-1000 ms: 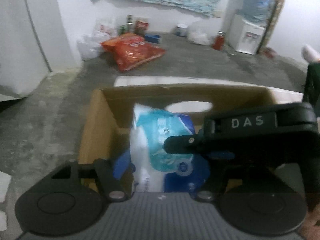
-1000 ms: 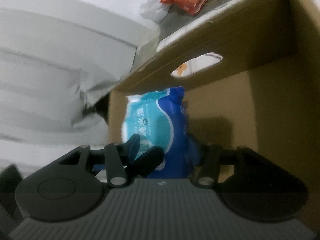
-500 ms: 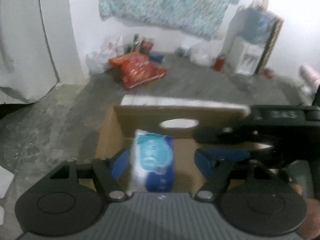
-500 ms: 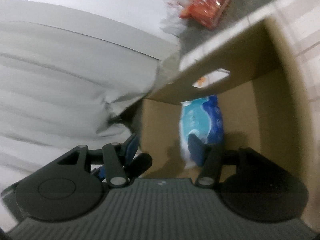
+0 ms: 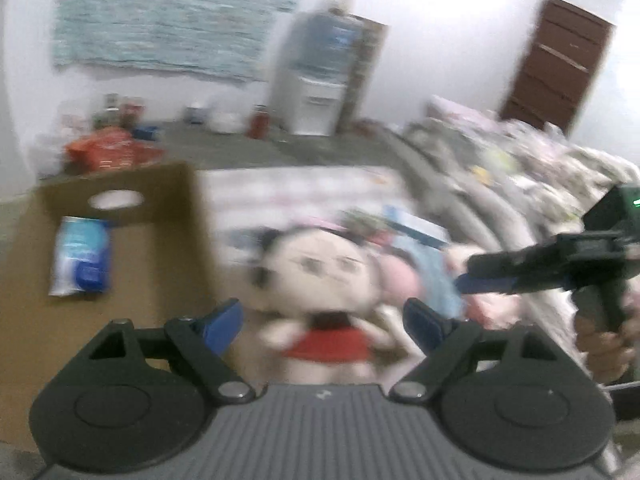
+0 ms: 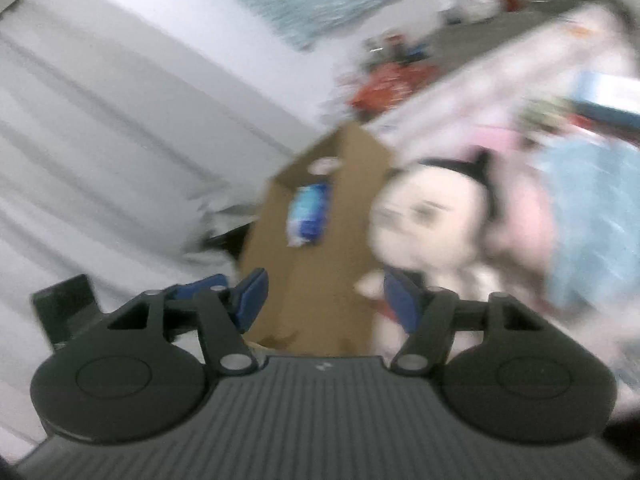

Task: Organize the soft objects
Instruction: 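Move the right tool to the light blue towel while the left tool approaches the gold box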

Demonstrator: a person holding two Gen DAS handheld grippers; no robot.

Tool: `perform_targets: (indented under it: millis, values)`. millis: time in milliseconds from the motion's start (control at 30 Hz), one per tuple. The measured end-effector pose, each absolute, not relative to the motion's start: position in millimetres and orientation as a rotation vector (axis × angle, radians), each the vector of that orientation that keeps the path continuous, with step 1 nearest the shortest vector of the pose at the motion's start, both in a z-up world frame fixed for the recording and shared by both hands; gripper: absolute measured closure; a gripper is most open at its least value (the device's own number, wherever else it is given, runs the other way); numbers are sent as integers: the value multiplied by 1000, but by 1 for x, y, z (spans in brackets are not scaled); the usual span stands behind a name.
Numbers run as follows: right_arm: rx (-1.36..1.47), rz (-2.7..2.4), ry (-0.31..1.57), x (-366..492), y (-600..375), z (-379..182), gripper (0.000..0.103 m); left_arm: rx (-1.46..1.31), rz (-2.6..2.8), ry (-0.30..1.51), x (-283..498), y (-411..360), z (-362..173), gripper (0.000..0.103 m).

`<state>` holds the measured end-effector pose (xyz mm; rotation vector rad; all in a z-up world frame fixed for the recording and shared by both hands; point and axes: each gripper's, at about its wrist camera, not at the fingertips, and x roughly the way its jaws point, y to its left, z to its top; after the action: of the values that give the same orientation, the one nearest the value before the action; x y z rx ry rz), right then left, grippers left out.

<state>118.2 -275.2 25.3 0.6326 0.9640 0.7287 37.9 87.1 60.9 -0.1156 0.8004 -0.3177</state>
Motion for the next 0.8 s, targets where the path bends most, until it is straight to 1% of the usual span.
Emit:
perform_targets:
  millis: [133, 200, 267, 333, 367, 400, 467, 500, 533, 633, 733, 800]
  values:
    - [634, 579, 948, 87, -319, -14, 38, -59, -409, 794, 32, 30, 33, 16]
    - [603, 506, 939, 80, -328, -32, 38, -35, -449, 827, 36, -5, 18, 17]
    - [584, 458, 934, 81, -335, -46, 38, -28, -477, 858, 38, -28, 1, 21]
    - [533, 429, 917, 88, -335, -51, 38, -29, -480, 890, 48, -47, -13, 28]
    - [497, 416, 903, 92, -333, -52, 34, -27, -476, 902, 52, -55, -19, 30]
    - [452, 412, 885, 96, -330, -52, 28, -19, -465, 913, 59, -64, -26, 33]
    - [375, 404, 857, 107, -320, -54, 22, 4, -439, 927, 63, -71, -36, 36]
    - [345, 403, 850, 110, -317, -54, 20, 20, -425, 934, 64, -76, -42, 41]
    - [313, 402, 845, 116, -315, -57, 19, 37, -411, 944, 68, -82, -48, 43]
    - [247, 396, 855, 135, -313, -63, 19, 91, -370, 983, 77, -93, -59, 47]
    - [195, 382, 872, 151, -311, -75, 17, 122, -337, 1014, 86, -101, -73, 47]
    - [185, 387, 882, 160, -311, -82, 14, 132, -319, 1026, 90, -104, -78, 47]
